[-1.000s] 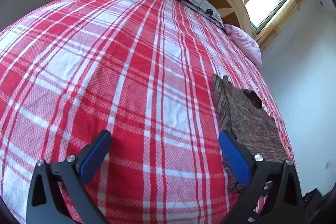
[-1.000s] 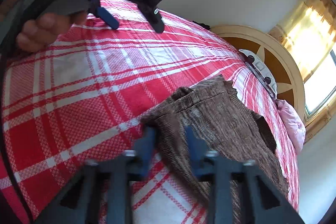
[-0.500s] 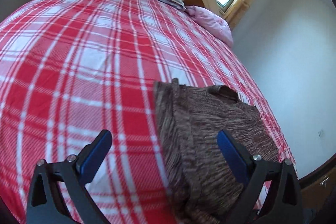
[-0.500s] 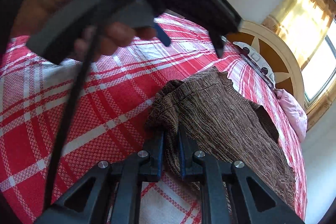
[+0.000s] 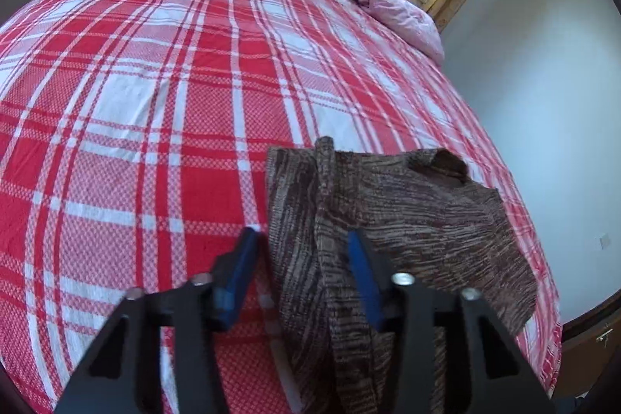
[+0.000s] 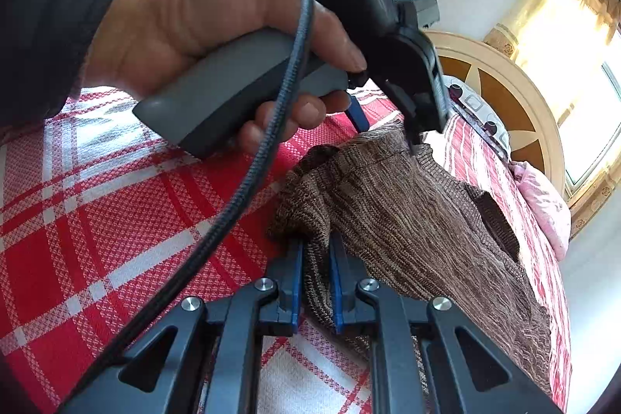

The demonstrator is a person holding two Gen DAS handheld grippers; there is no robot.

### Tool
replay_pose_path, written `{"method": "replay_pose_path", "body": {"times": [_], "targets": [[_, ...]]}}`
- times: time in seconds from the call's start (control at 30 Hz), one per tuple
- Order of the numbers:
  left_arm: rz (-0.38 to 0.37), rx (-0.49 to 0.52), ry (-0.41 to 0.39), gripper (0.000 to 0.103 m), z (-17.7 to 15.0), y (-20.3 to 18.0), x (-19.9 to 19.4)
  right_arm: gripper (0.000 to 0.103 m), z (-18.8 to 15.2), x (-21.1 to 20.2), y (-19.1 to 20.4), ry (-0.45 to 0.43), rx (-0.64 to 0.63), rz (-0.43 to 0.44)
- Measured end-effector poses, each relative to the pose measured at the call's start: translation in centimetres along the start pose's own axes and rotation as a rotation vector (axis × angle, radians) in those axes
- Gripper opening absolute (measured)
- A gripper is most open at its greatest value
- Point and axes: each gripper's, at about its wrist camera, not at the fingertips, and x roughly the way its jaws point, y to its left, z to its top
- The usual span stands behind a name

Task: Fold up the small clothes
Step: 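Close the right tool on the sweater edge while the left tool grasps beside it, then lift the held edge with both tools and fold it across the sweater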

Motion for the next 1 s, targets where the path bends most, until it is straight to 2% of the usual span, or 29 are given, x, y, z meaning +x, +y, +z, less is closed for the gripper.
{"method": "replay_pose_path", "body": {"times": [0.03, 0.13, 0.33, 0.53, 0.7, 1.0], "targets": [[-0.016, -0.007, 0.011, 0.011, 0.0, 0.1, 0.1, 0.012, 0.0, 0.0, 0.0, 0.0, 0.0, 0.0], [-0.021, -0.024, 0.005, 0.008, 0.0, 0.1, 0.1, 0.01, -0.1, -0.1, 0.0, -0.001, 0.0, 0.004], [-0.046, -0.061, -0.056, 0.007, 0.0, 0.1, -1.5, 0.009, -0.2, -0.4, -1.4, -0.007, 0.048, 0.066], [-0.075, -0.098, -0.091, 0.007, -0.3, -0.2, -2.6, 0.009, -0.5, -2.4, -3.7, -0.052, 0.144, 0.118], [-0.093, -0.139, -0.118, 0.007, -0.3, -0.9, -3.5, 0.009, -1.0, -3.4, -5.6, -0.074, 0.2, 0.132], [-0.094, -0.064, -0.162, 0.006, 1.0, -6.5, -5.1, 0.008, -3.2, -5.0, -9.9, -0.106, 0.339, 0.121]]}}
